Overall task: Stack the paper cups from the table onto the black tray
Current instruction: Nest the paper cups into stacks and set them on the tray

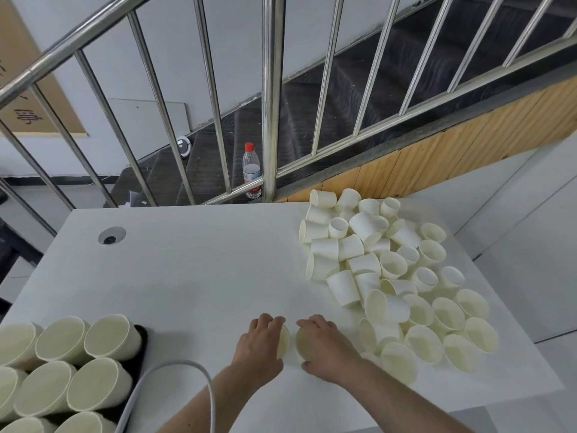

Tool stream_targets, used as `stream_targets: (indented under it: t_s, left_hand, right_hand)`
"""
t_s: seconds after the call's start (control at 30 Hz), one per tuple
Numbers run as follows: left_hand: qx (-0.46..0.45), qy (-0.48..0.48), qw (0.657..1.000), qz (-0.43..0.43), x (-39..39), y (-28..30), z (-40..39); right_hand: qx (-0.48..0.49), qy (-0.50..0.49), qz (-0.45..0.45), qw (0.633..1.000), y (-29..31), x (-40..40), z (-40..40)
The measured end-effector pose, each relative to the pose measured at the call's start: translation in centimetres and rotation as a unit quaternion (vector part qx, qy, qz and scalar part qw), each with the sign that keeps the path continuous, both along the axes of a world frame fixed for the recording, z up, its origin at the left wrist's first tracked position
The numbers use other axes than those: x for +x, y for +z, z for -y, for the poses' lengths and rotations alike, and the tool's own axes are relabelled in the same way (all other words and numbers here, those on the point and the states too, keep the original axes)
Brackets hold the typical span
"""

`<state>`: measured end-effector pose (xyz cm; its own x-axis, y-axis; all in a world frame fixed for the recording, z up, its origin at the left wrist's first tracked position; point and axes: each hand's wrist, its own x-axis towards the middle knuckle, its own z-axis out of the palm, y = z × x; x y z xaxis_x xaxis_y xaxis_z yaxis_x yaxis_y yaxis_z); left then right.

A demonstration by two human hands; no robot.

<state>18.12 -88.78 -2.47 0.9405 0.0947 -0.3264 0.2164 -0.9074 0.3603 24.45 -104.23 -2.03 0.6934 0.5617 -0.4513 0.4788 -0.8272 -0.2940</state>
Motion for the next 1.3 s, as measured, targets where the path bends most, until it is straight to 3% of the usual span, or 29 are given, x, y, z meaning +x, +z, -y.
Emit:
stream_targets:
  t_s: [0.47,0.8,1.03,1.3]
  left_hand:
    - [-0.053,-0.025,0.994,0.087,1.2,1.6,-2.7]
    - [-0.053,0.014,0.987,0.15,-8.6,4.3,-5.3]
    - [-0.04,0.081,0.978,0.191,-18.2,5.7,-9.8]
    - [-0.041,0.163,0.963,0.212,-24.0,6.8,-16.4]
  right_hand:
    - [0.09,-0.119,0.075,0.986,2.3,-0.2,-0.6]
    - [0.147,-0.073,0.11,0.98,4.7,-8.2,-3.3]
    - [0.213,-0.055,0.071,0.973,5.6,-14.9,-8.9]
    - [0.236,0.01,0.06,0.97,6.6,-19.6,-16.1]
